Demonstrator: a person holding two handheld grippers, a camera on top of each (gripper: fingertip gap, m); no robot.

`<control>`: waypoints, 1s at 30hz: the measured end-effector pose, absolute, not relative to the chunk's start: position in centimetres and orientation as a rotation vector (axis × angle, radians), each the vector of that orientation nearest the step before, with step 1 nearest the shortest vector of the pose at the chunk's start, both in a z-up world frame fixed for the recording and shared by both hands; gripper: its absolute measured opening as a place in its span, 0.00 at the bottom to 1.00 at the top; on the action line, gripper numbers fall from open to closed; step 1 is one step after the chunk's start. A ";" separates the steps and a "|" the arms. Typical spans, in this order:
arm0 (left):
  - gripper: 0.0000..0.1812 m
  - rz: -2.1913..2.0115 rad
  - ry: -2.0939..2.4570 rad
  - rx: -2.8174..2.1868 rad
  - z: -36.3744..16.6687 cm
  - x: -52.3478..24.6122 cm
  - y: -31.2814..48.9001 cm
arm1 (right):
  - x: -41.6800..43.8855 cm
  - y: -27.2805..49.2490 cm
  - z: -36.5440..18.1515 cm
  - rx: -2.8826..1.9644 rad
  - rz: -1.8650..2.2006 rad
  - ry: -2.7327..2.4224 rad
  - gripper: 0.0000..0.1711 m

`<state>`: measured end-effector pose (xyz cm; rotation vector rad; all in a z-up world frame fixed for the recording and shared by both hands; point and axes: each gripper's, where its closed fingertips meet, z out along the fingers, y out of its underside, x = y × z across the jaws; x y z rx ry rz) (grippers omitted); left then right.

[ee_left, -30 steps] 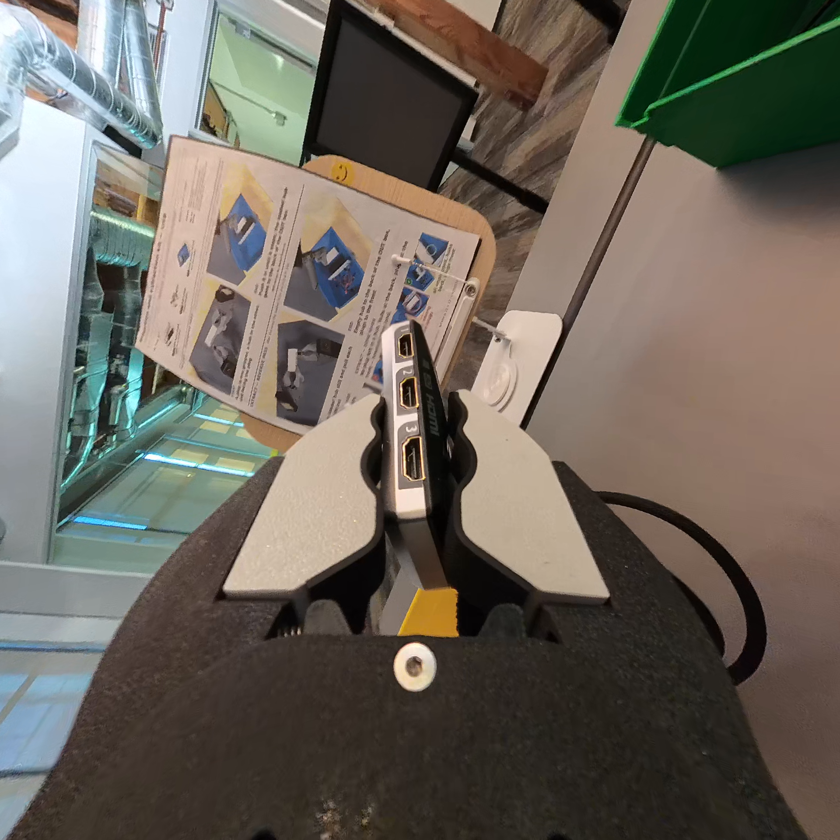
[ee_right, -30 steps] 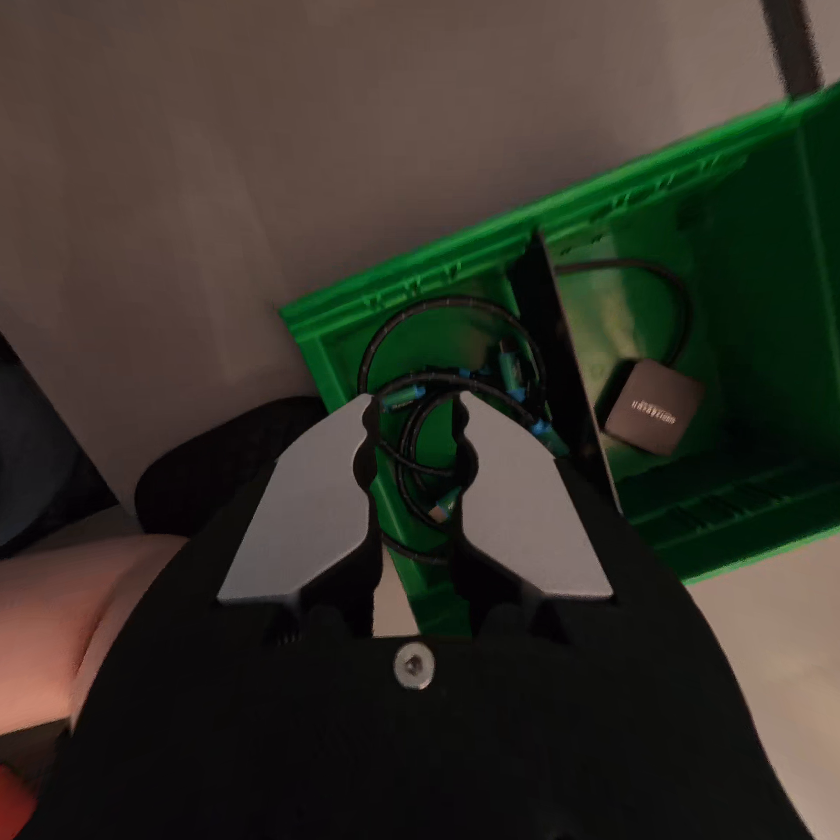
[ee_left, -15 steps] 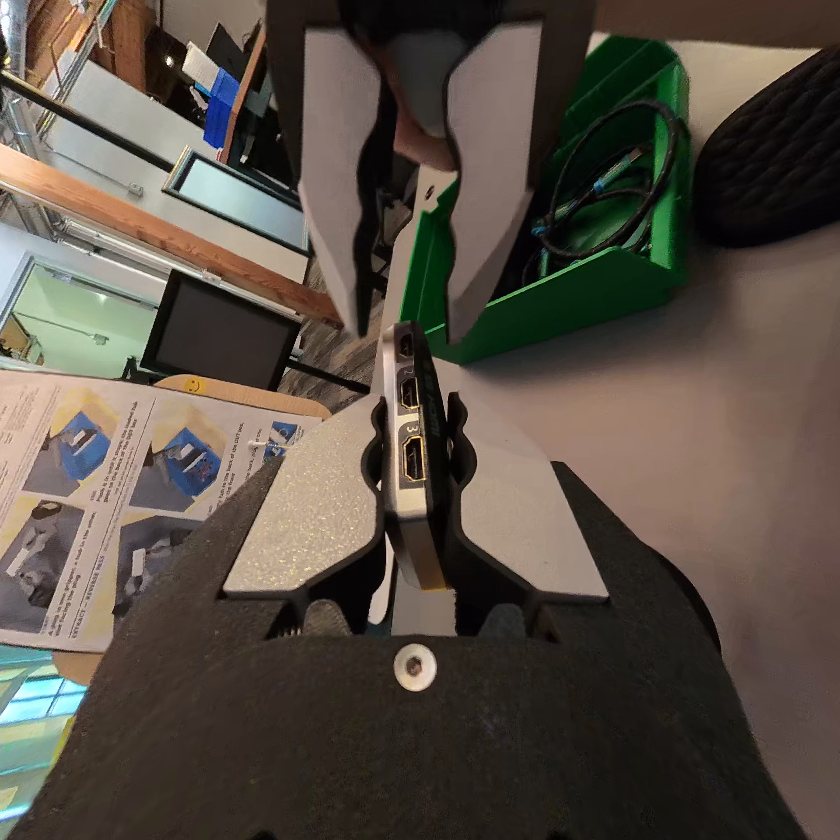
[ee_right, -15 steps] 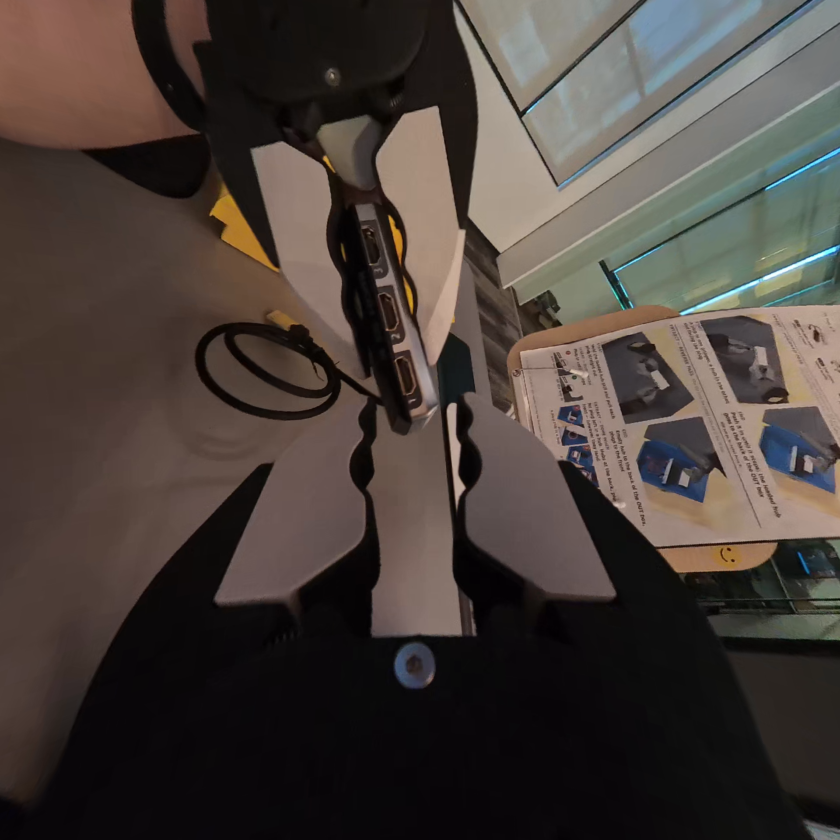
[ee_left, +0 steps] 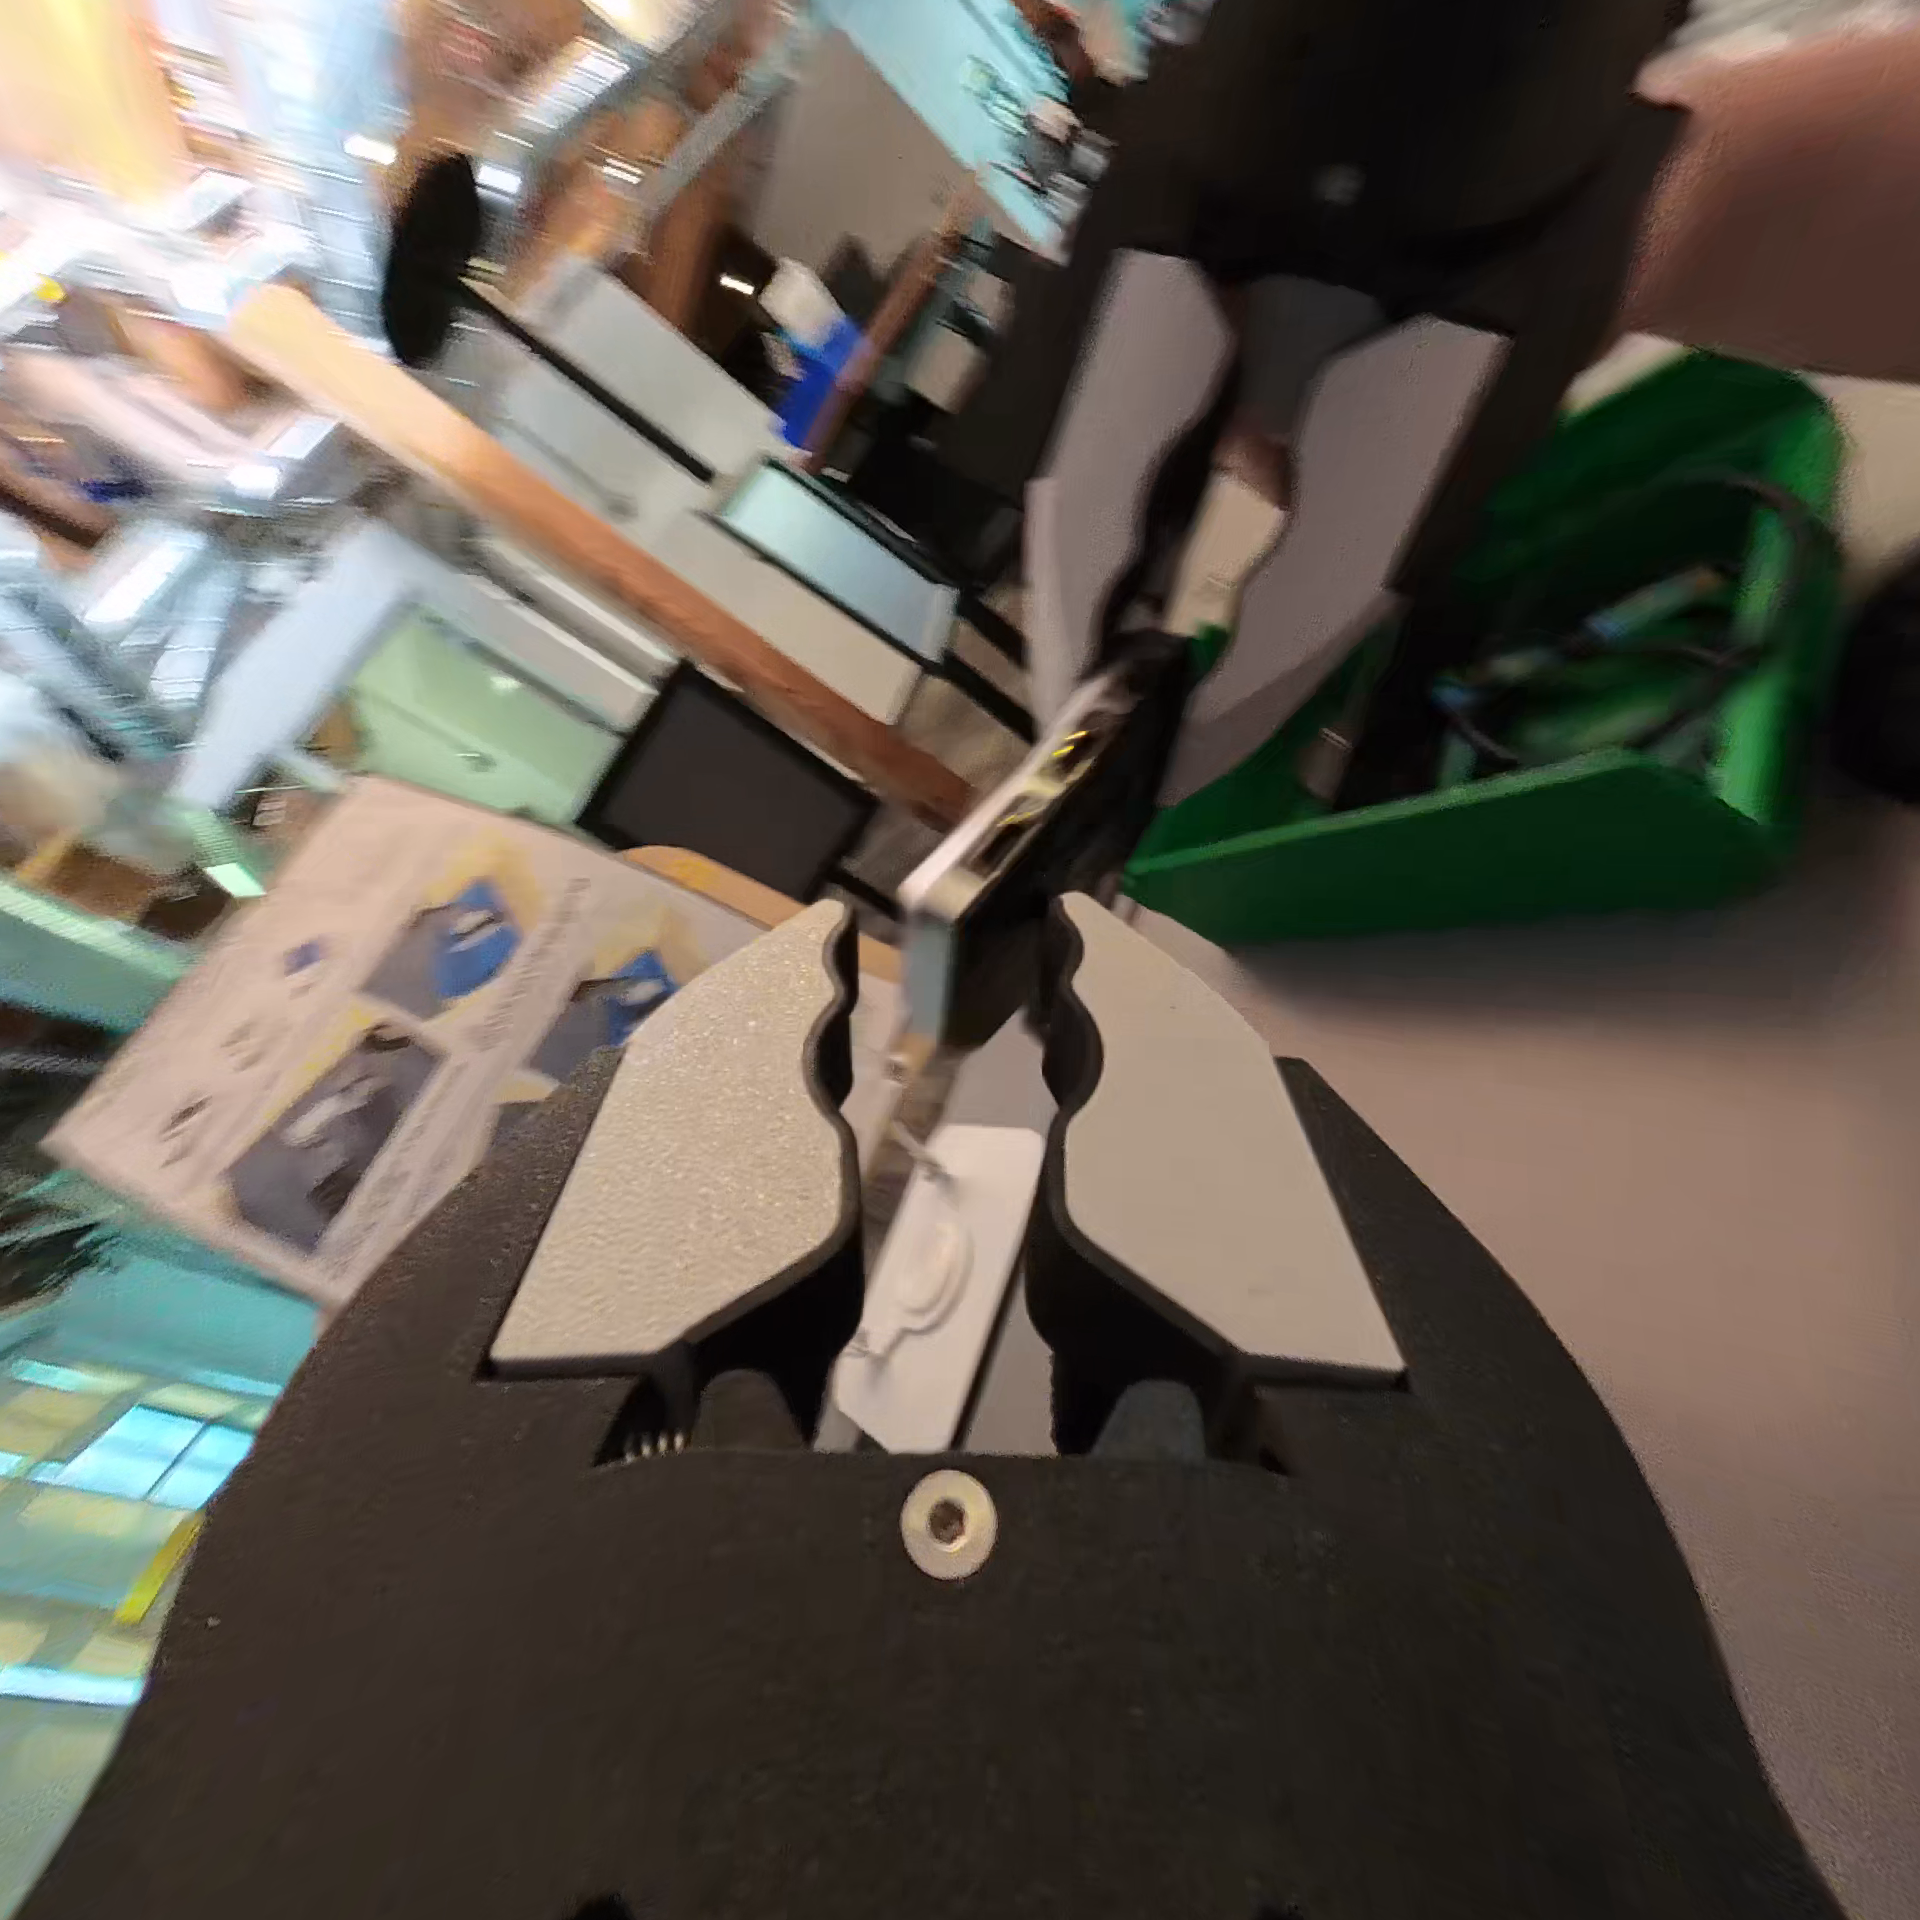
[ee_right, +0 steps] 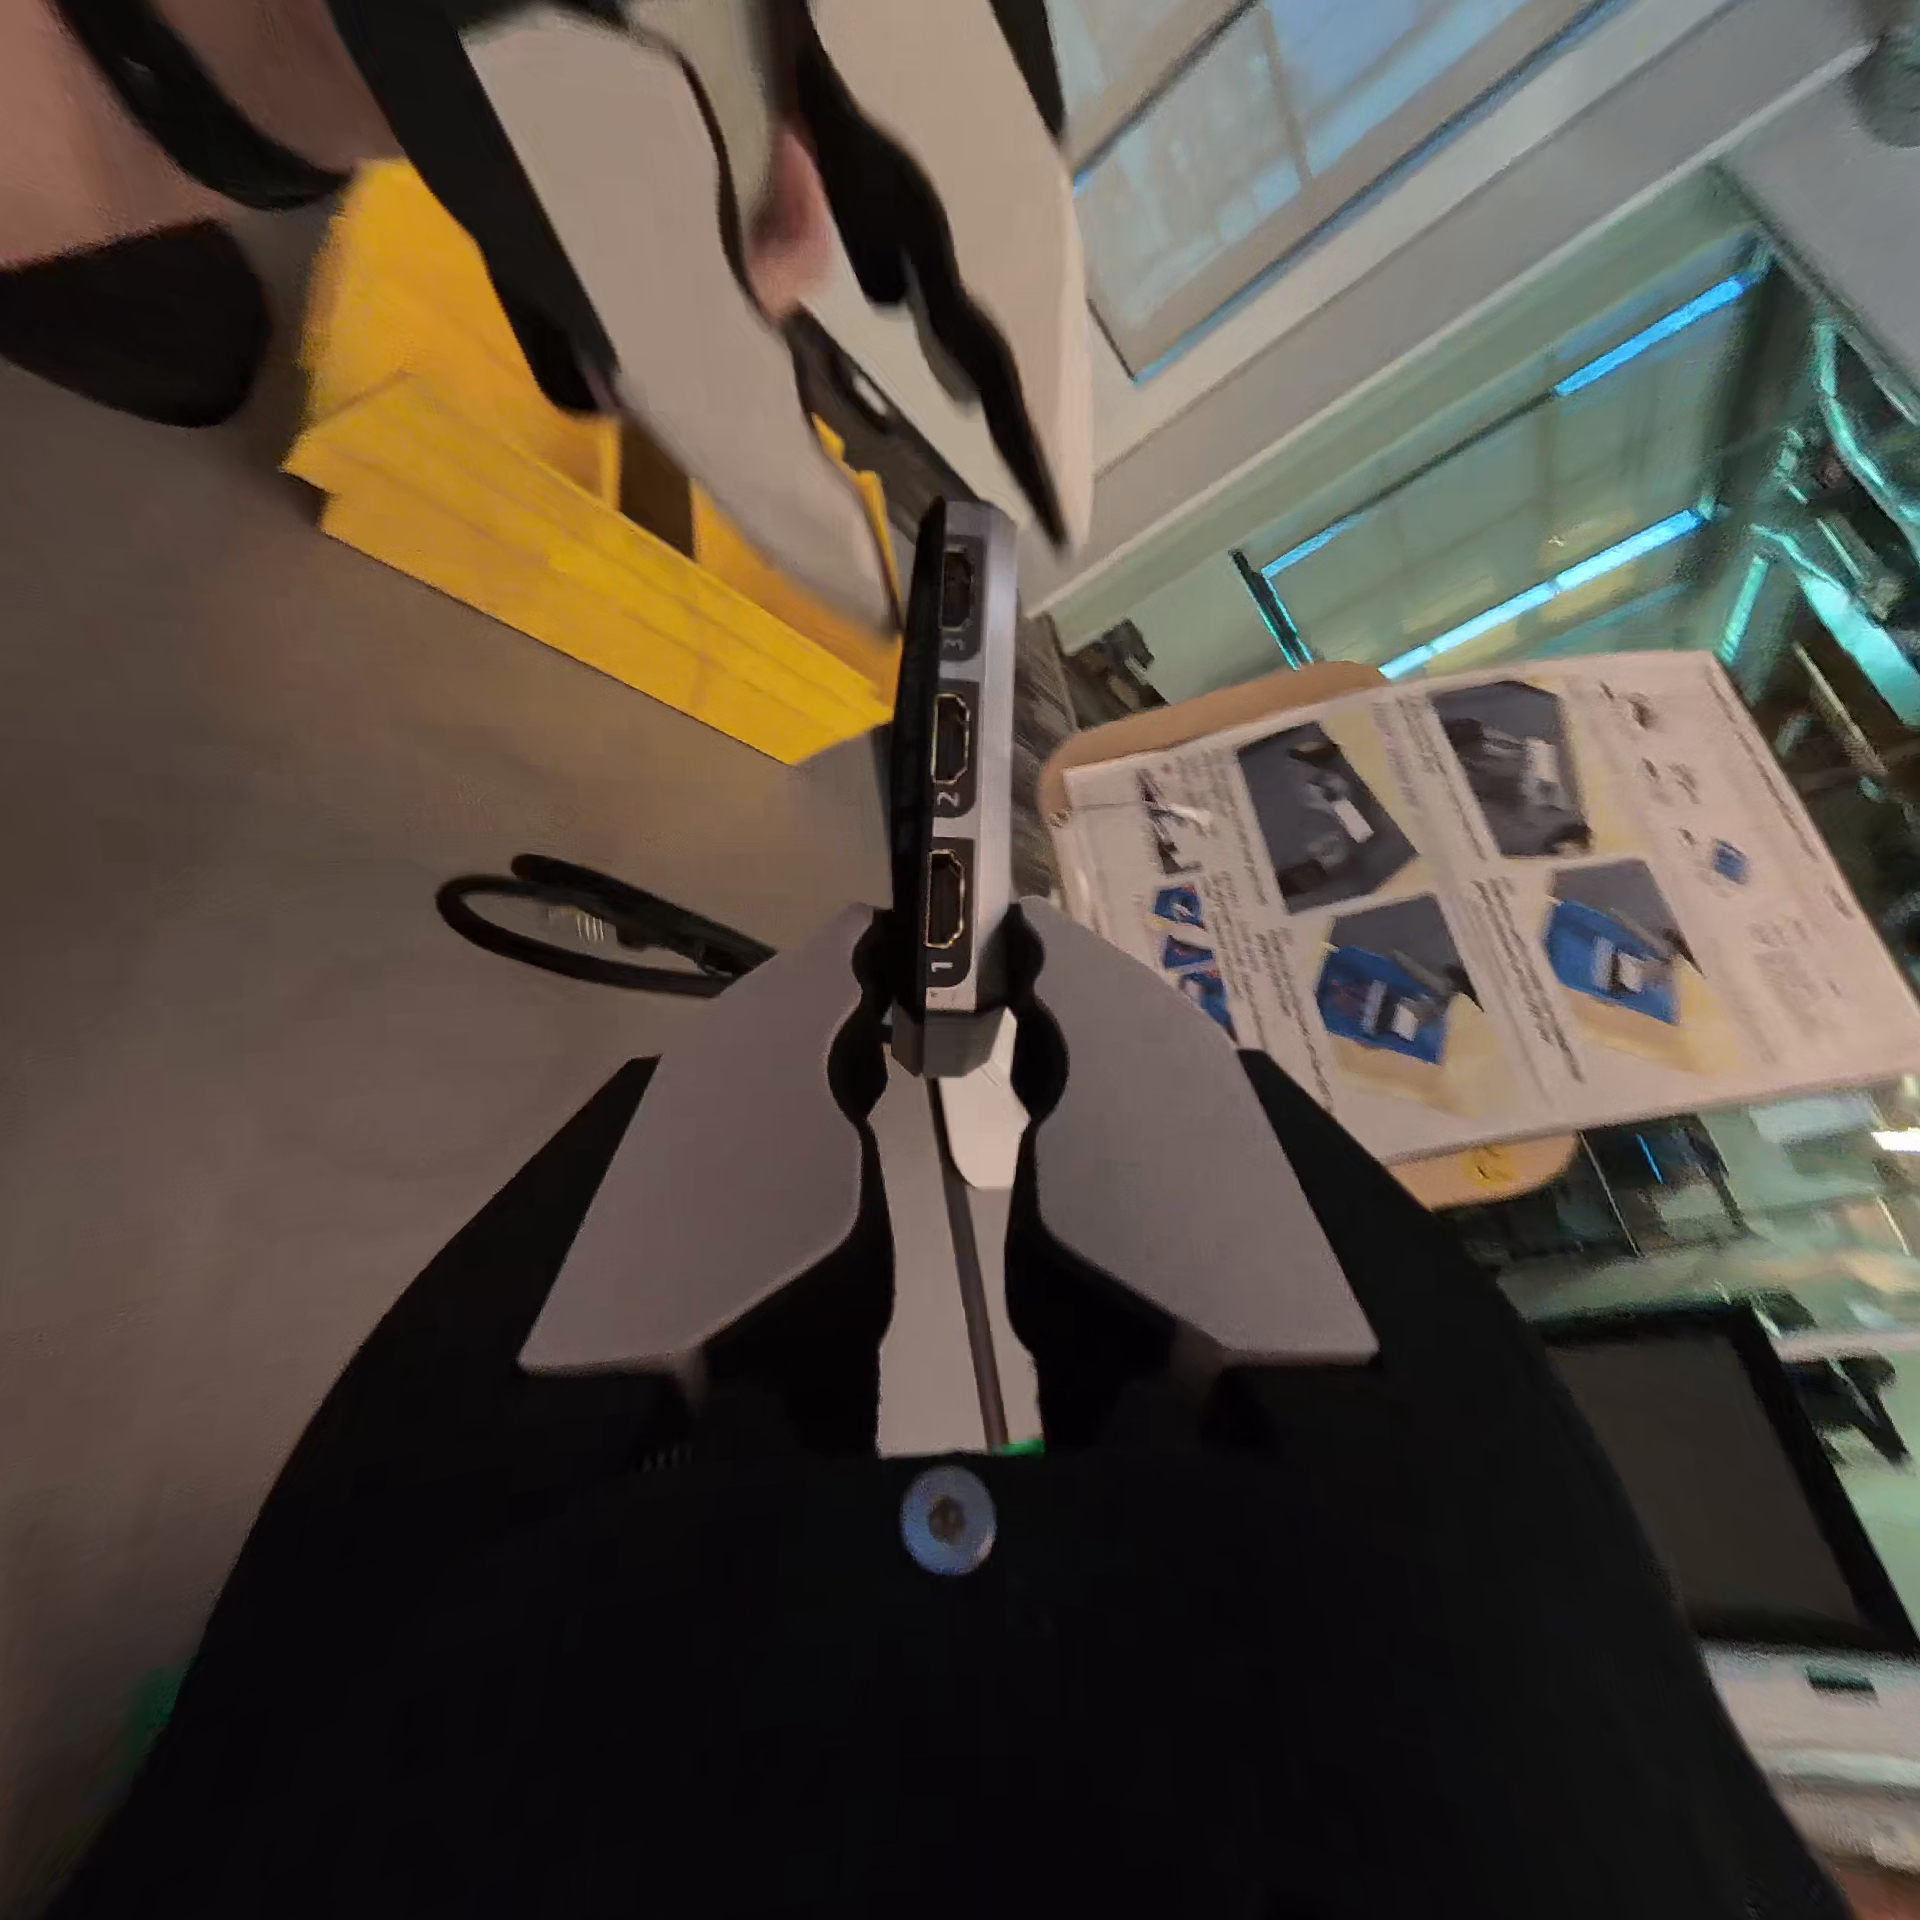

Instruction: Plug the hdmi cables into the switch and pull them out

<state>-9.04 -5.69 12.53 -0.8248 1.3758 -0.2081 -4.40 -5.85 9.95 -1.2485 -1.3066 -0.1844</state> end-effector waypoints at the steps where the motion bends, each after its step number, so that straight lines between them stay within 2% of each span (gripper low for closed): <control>1: 0.16 -0.218 1.285 -0.815 14.1 -10.0 -5.4 | -3.4 -5.7 10.7 -1.260 -0.211 -1.267 0.12; 4: 0.14 -0.275 1.112 -0.820 17.1 -12.5 -5.0 | -0.4 -5.6 13.5 -1.236 -0.284 -1.116 0.12; 11: 0.13 -0.228 1.143 -0.915 16.0 -12.9 -3.4 | 8.6 -7.4 19.3 -1.206 -0.523 -0.770 0.12; 21: 0.13 -0.187 1.197 -0.987 14.4 -12.3 -2.5 | 15.8 -8.3 21.6 -1.165 -0.523 -0.466 0.12; 24: 0.13 -0.191 1.200 -0.994 14.2 -12.2 -2.3 | 16.7 -6.5 19.8 -1.275 -0.487 -0.478 0.12; 30: 0.12 -0.172 1.217 -1.019 13.7 -12.1 -1.9 | 18.8 -1.1 12.5 -1.606 -0.321 -0.531 0.12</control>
